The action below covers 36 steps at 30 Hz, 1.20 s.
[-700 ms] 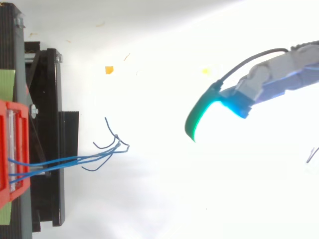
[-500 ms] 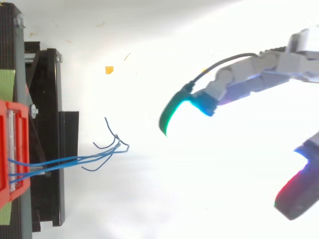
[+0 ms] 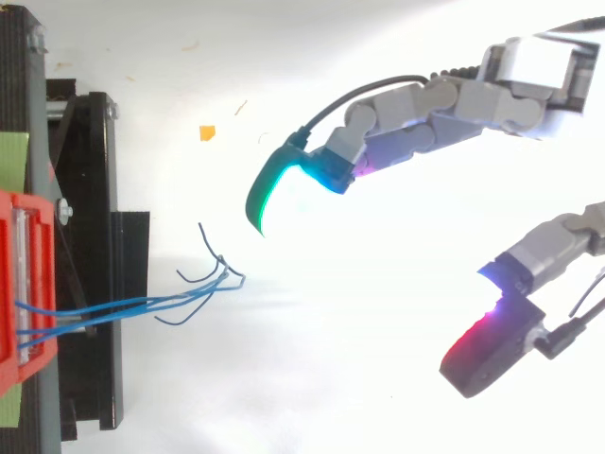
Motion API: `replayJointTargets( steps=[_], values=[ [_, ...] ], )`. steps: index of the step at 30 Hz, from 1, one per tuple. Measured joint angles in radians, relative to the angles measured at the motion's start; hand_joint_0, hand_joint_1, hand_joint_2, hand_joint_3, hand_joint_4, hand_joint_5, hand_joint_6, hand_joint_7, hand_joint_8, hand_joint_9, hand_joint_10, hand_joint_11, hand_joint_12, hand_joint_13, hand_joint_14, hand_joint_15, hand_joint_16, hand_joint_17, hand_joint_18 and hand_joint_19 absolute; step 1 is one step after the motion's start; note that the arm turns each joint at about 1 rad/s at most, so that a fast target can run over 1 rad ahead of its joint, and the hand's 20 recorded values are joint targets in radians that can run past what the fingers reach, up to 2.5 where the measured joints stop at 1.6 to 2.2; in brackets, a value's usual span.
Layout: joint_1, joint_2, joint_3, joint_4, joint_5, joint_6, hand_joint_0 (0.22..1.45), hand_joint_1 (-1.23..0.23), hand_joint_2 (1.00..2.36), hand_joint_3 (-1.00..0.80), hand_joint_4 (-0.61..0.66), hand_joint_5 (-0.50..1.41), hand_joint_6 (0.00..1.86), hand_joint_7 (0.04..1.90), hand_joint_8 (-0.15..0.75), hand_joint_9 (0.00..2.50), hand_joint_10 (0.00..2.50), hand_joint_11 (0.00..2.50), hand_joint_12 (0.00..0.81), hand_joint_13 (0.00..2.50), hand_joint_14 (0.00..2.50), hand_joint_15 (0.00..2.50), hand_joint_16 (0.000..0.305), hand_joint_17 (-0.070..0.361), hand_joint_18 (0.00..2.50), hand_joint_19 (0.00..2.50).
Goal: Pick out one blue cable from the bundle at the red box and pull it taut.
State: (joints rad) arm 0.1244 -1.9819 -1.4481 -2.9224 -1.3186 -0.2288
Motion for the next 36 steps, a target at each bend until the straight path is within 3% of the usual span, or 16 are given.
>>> replayJointTargets(
  steps=[8, 14, 23, 31, 36],
  values=[
    [0.010, -0.066, 0.005, 0.089, 0.018, -0.012, 0.38, -0.65, 1.00, -0.50, 0.20, -0.19, 0.50, 0.76, 0.287, 0.60, 0.01, 0.30, 0.314, 0.47, 0.00, 0.10, 0.043, 0.097, 0.32, 0.23],
    [0.017, -0.121, 0.012, 0.179, 0.027, -0.011, 0.39, -0.61, 1.00, -0.50, 0.21, -0.19, 0.50, 0.76, 0.291, 0.61, 0.01, 0.30, 0.313, 0.48, 0.00, 0.10, 0.043, 0.096, 0.32, 0.23],
    [0.021, -0.152, 0.016, 0.211, 0.062, -0.021, 0.42, -0.59, 1.00, -0.50, 0.20, -0.19, 0.50, 0.76, 0.279, 0.62, 0.01, 0.31, 0.304, 0.49, 0.00, 0.11, 0.040, 0.091, 0.31, 0.25],
    [0.023, -0.279, 0.095, 0.252, 0.038, 0.024, 0.44, -0.57, 1.00, -0.50, 0.20, -0.18, 0.50, 0.76, 0.277, 0.63, 0.01, 0.31, 0.300, 0.49, 0.00, 0.12, 0.040, 0.089, 0.32, 0.27],
    [0.026, -0.312, 0.121, 0.270, 0.032, 0.022, 0.44, -0.56, 1.00, -0.50, 0.20, -0.18, 0.50, 0.77, 0.277, 0.64, 0.01, 0.32, 0.298, 0.50, 0.01, 0.13, 0.039, 0.089, 0.33, 0.29]
  ],
)
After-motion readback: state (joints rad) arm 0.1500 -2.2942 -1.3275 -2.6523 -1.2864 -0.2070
